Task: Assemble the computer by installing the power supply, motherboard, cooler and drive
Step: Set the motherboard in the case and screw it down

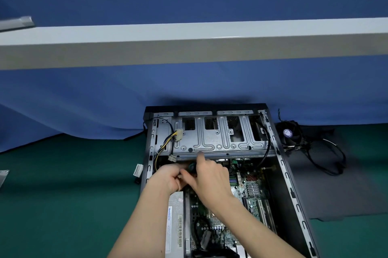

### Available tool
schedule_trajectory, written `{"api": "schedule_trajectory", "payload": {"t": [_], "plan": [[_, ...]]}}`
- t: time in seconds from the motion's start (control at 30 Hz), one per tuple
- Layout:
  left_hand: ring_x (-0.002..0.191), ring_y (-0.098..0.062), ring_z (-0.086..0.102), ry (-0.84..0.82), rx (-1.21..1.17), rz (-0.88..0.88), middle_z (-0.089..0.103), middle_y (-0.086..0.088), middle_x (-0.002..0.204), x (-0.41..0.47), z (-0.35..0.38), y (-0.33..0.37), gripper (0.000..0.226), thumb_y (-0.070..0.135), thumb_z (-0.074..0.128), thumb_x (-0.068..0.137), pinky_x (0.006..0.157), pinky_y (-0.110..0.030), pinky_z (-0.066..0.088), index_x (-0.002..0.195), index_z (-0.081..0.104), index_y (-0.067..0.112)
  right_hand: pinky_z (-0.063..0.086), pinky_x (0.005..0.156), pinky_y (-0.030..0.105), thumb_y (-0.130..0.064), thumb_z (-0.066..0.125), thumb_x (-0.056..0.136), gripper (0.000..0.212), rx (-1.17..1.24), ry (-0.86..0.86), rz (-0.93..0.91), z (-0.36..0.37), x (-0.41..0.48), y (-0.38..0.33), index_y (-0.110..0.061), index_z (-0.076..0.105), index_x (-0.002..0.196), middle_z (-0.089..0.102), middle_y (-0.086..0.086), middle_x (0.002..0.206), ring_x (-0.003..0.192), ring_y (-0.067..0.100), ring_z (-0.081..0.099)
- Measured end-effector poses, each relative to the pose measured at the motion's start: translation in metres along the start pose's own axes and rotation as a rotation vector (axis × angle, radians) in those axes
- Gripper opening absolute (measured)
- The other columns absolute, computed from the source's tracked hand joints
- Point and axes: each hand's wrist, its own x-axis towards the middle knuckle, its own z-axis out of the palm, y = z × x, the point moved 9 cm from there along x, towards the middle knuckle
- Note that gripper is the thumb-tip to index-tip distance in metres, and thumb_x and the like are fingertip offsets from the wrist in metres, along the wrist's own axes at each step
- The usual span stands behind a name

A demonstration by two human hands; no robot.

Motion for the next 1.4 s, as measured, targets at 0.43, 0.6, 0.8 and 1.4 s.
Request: {"api": "schedule_trajectory", "payload": {"t": [0.43, 0.6, 0.8, 1.4], "plan": [[0.029, -0.017, 0.055, -0.019, 0.042, 0.001, 0.057, -0.010, 0.041, -0.002, 0.003, -0.001, 0.021, 0.002, 0.057, 0.091, 0.030, -0.021, 0.044, 0.070, 0.053, 0.000, 0.034, 0.062, 0.034, -0.033, 0.046, 0.097, 0.033, 0.032, -0.021, -0.098, 0.006, -0.011, -0.007, -0.012, 0.040, 0.121, 0.063, 0.008, 0.099, 0.087, 0.034, 0.065], [0.029, -0.019, 0.055, -0.011, 0.013, 0.007, 0.058, -0.012, 0.041, -0.002, 0.002, 0.000, 0.026, -0.006, 0.049, 0.093, 0.026, -0.023, 0.041, 0.067, 0.053, -0.002, 0.035, 0.064, 0.035, -0.050, 0.042, 0.098, 0.044, 0.017, 0.017, 0.028, 0.001, -0.002, 0.004, -0.010, 0.045, 0.116, 0.066, 0.009, 0.098, 0.092, 0.033, 0.064], [0.029, -0.017, 0.055, -0.026, 0.001, -0.003, 0.058, -0.010, 0.041, -0.003, 0.002, -0.001, 0.024, 0.003, 0.057, 0.091, 0.028, -0.020, 0.041, 0.068, 0.053, 0.000, 0.039, 0.066, 0.037, -0.034, 0.044, 0.099, 0.035, 0.042, -0.044, -0.065, 0.008, -0.005, -0.003, -0.010, 0.038, 0.123, 0.065, 0.011, 0.100, 0.091, 0.034, 0.064], [0.044, -0.022, 0.061, -0.031, 0.000, 0.027, 0.062, -0.013, 0.052, -0.010, 0.007, 0.001, 0.016, -0.008, 0.053, 0.091, 0.032, -0.025, 0.047, 0.076, 0.054, -0.002, 0.045, 0.073, 0.037, -0.032, 0.044, 0.099, 0.037, 0.034, -0.030, 0.002, -0.002, -0.005, 0.006, -0.007, 0.040, 0.126, 0.064, 0.011, 0.108, 0.097, 0.033, 0.063]]}}
